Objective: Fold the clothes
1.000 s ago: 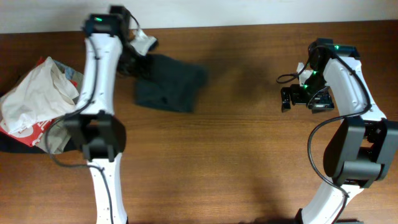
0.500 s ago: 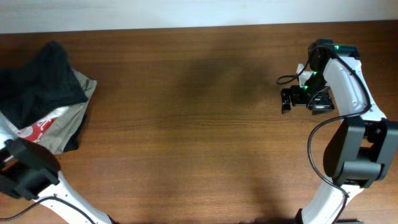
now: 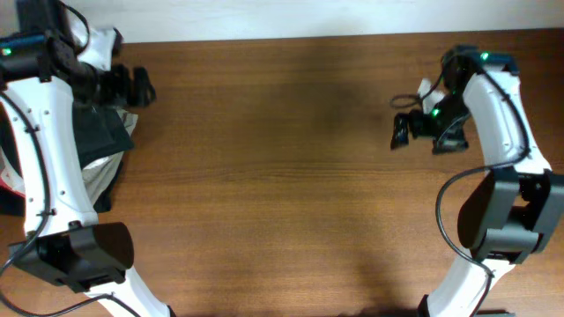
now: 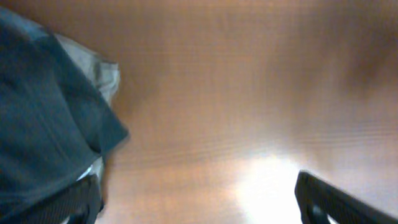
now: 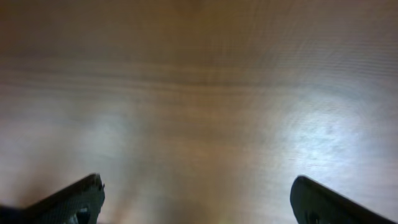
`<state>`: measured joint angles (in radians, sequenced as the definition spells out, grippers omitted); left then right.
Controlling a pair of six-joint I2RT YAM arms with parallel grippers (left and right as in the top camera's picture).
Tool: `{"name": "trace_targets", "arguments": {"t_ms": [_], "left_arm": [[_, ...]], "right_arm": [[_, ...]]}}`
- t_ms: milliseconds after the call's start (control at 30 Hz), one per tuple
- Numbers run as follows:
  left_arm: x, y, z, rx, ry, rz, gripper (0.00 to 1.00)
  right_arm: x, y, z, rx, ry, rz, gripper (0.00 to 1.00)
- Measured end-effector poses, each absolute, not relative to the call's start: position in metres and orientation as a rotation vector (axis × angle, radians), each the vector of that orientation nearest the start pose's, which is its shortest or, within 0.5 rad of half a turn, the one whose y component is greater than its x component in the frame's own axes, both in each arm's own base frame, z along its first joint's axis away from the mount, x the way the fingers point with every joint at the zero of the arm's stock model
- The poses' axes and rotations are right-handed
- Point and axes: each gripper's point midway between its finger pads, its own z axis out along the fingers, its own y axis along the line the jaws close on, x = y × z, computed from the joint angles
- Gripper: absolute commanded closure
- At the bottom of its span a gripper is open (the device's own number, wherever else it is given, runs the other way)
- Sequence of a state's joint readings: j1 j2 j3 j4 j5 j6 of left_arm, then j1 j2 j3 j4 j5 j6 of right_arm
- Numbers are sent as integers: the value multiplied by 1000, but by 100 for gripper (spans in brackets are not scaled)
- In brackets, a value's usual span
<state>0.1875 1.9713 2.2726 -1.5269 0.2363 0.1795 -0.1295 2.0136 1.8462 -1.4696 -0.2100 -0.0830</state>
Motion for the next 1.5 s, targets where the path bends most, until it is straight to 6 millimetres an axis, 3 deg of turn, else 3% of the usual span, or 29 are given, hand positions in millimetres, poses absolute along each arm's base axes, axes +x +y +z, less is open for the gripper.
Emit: {"name": "trace_targets", "arguments": {"t_ms": [67, 100, 167, 200, 267, 300, 400, 467, 567, 700, 867, 1100, 1200, 1233, 1300, 1333, 1433, 1500], "left_arm": [[383, 19, 245, 80, 2931, -244, 1], [380, 11, 240, 107, 2952, -239, 1], [363, 11, 222, 83, 3031, -238, 1], [341, 13, 208, 55, 3107, -229, 1], [331, 16, 199, 34, 3053, -183, 1], [326, 16, 201, 33, 2995, -163, 1], [295, 13, 251, 57, 2583, -70, 1], [255, 8, 270, 73, 2331, -28, 1], [215, 3, 260, 82, 2169, -3, 1], [177, -2, 254, 82, 2128, 2, 1], [157, -4, 226, 75, 2257, -20, 1], [156, -4, 225, 74, 2265, -22, 1], [155, -4, 225, 74, 2266, -22, 1], [155, -4, 225, 74, 2266, -22, 1], [155, -4, 224, 74, 2268, -22, 1], [155, -4, 224, 74, 2268, -22, 1], [155, -4, 223, 74, 2271, -23, 1], [155, -4, 223, 74, 2271, -23, 1]], "right_arm": [[374, -12, 173, 64, 3071, 320, 1], [368, -12, 191, 55, 3033, 307, 2], [359, -13, 215, 58, 2976, 273, 1], [355, -14, 229, 63, 2926, 242, 1], [352, -16, 246, 64, 2810, 201, 1], [345, -16, 250, 68, 2782, 192, 1], [311, -18, 249, 88, 2541, 103, 1], [277, -18, 241, 91, 2411, 61, 1], [236, -15, 225, 96, 2314, 34, 1], [217, -14, 208, 104, 2351, 31, 1], [219, -14, 203, 107, 2377, 34, 1], [221, -14, 190, 116, 2434, 41, 1], [213, -13, 202, 107, 2356, 32, 1], [214, -12, 217, 80, 2187, 21, 1], [215, -2, 211, 23, 2063, 39, 1], [216, 8, 197, -26, 2007, 67, 1], [226, 29, 192, -123, 1766, 122, 1], [232, 34, 203, -136, 1616, 130, 1]]}}
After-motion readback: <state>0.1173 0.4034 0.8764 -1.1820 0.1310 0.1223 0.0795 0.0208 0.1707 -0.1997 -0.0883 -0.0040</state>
